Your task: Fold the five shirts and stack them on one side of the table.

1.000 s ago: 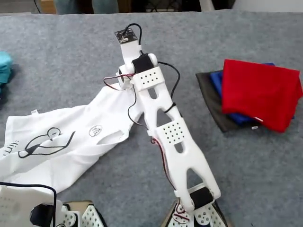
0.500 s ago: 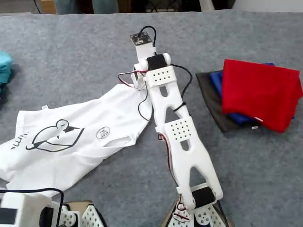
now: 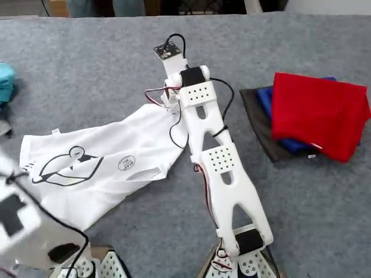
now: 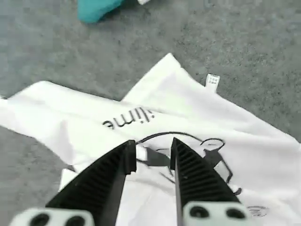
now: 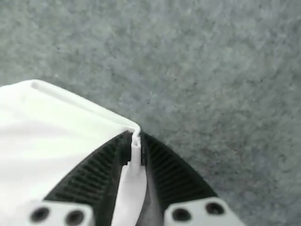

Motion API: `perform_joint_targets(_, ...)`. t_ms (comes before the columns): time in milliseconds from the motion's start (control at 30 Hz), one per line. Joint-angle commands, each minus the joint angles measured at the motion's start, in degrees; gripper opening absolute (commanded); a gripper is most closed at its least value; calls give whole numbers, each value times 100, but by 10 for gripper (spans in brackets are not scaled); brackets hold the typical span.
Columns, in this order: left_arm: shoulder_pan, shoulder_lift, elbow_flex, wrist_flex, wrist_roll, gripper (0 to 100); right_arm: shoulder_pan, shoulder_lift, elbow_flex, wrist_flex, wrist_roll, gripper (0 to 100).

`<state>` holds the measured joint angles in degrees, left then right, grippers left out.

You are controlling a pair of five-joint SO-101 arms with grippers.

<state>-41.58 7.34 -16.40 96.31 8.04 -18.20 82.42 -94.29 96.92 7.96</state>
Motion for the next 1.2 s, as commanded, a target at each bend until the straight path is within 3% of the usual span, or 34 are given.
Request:
perform_joint_targets(0,207,818,-497,-316,905,141,123,13,-154,-18,44,14)
perform_joint_targets(200,242,2180,-1745,-290,1934,142,123,31,-154,-88,53,14)
perform_joint_targets(367,259,2945,-2519,-290,2382,141,123,31,-145,-132,53,14)
perform_joint_targets(633,664,3560,-3020,-325,2505,144,123,40,-145,-132,53,14)
perform_joint_targets(833,725,4290,-3196,-413,3086,145,114,40,-145,-123,53,14)
perform_joint_targets(1167,629,5196,-3670,-369,2945,144,105,40,-136,-132,53,14)
